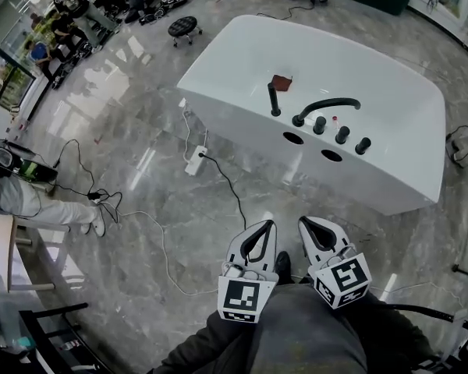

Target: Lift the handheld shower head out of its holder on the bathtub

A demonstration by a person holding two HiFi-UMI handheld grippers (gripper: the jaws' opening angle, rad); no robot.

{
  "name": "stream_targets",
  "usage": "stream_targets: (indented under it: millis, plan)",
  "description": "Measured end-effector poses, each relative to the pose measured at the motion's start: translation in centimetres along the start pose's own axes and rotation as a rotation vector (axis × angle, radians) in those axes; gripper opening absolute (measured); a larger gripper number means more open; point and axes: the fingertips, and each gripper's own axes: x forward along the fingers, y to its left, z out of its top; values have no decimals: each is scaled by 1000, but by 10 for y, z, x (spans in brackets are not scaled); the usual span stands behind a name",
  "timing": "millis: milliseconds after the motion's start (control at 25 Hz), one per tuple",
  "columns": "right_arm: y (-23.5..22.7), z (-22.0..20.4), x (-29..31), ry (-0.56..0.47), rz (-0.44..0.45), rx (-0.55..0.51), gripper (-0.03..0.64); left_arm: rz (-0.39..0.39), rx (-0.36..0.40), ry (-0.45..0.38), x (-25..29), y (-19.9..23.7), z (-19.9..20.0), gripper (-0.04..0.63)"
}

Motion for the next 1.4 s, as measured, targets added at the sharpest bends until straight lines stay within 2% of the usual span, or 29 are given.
stream_targets:
  millis: [320, 640, 1160, 1400]
  plan:
    - [-22, 21, 18, -4, -33, -12, 5, -17, -18, -6, 24, 14, 13, 3]
    - [-55, 41, 55, -19, 9, 0, 5, 18, 1, 15, 66, 31, 28, 3]
    - [-141, 71, 120, 25, 61, 26, 5, 52, -6, 46, 176, 55, 63, 3]
    - [-172, 88, 145, 21, 84, 26, 5, 76, -7, 53, 209, 62, 75, 3]
